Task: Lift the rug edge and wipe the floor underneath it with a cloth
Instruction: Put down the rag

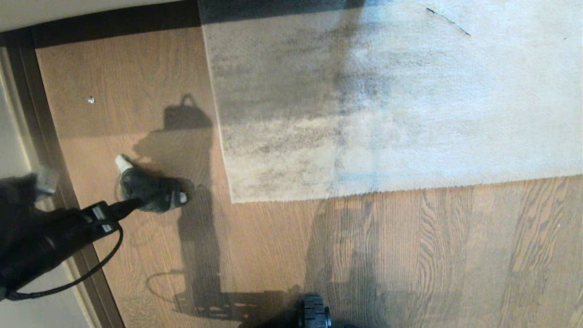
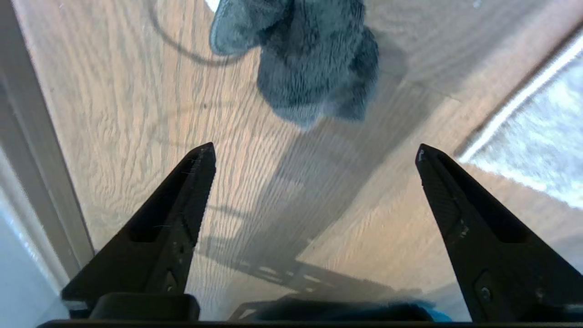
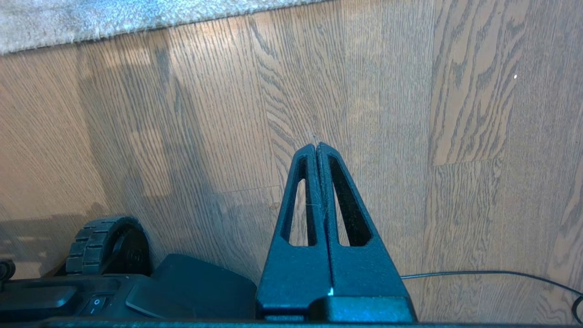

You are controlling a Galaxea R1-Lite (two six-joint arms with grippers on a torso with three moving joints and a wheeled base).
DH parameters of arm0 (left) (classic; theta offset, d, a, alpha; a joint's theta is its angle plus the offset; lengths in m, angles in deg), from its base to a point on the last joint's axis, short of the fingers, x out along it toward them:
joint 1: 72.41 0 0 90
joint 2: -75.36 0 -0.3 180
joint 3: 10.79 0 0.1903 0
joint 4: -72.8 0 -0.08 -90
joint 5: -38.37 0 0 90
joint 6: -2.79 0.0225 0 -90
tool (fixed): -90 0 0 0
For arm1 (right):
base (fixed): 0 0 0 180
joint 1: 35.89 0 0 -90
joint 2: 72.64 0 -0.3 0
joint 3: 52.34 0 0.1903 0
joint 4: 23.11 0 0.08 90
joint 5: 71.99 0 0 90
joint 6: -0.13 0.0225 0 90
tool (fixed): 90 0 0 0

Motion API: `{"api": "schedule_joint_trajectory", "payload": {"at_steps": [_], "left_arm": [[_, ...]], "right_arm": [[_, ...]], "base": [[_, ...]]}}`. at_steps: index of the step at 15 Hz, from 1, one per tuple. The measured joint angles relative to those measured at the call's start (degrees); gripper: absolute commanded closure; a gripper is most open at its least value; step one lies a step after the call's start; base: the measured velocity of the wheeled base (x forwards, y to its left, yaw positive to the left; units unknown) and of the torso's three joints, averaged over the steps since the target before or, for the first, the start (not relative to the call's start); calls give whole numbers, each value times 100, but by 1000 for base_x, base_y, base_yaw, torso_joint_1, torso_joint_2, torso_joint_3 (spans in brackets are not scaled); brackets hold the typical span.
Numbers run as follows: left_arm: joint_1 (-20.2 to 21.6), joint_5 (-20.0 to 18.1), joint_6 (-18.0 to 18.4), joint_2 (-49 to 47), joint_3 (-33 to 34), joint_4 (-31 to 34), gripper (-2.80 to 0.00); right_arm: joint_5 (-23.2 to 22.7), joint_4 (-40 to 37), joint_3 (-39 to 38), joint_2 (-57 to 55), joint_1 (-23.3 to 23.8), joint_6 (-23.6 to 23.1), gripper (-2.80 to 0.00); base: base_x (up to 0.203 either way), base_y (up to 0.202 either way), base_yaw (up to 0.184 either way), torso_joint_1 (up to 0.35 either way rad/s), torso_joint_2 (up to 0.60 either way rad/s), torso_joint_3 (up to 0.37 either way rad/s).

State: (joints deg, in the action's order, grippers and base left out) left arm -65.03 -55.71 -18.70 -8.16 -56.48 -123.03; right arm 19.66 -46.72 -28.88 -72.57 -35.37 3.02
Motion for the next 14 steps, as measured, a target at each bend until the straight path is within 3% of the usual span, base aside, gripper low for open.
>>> {"api": "schedule_joint_trajectory", "payload": {"at_steps": [10,14], "left_arm": [[-7,-54,-9,1767,1118,66,-280],[-22,-328,-4,2631,1252,668,-280]], "right_arm": [[0,-2,0,0,0,1,0],[2,-2,-2,0,0,1,0]], "base": [[0,0,0,0,0,0],[0,0,0,0,0,0]]}}
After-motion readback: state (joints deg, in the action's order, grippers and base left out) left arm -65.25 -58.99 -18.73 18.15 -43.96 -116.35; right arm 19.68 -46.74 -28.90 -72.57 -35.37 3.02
